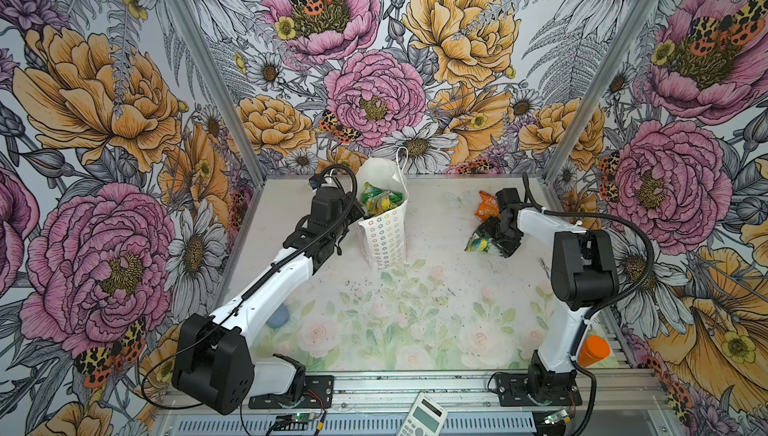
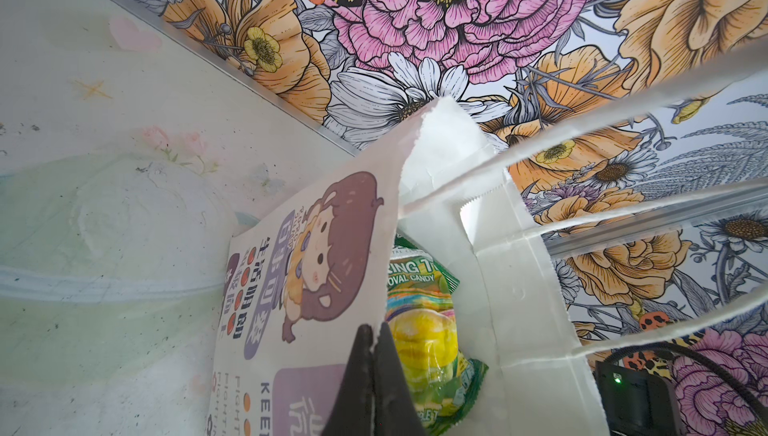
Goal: Place the snacks into the paper bag
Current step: 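Lift the green packet and carry it over the bag with the right gripper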
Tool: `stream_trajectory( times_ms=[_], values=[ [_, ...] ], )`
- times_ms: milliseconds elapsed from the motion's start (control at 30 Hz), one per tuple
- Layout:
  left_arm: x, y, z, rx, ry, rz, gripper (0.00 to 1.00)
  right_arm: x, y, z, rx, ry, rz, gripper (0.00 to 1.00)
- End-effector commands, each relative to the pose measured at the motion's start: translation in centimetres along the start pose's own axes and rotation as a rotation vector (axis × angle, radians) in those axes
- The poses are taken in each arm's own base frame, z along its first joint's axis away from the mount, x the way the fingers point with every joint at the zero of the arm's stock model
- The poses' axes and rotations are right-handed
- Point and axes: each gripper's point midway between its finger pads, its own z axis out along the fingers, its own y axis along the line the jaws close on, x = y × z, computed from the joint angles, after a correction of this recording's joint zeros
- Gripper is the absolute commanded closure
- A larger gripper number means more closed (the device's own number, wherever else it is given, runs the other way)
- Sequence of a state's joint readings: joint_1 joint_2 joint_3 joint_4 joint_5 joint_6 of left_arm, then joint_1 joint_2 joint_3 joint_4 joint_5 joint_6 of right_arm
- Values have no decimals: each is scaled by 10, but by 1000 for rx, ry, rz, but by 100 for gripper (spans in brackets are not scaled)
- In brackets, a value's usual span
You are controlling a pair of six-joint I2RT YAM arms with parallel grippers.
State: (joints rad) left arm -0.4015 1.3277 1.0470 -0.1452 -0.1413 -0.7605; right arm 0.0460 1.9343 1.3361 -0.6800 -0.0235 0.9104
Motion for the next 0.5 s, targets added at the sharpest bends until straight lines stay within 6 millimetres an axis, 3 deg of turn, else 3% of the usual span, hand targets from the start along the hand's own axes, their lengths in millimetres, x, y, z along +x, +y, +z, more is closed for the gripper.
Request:
stream_trajectory(
  times_ms=[0,467],
  values=[
    [-7,-6,-5,30,-16,-7,100,0,-16,10,73,-5,-72,23],
    [-8,-6,-6,30,-18,-8,100,-5,-3,-13,-1,-38,-198,57]
  ],
)
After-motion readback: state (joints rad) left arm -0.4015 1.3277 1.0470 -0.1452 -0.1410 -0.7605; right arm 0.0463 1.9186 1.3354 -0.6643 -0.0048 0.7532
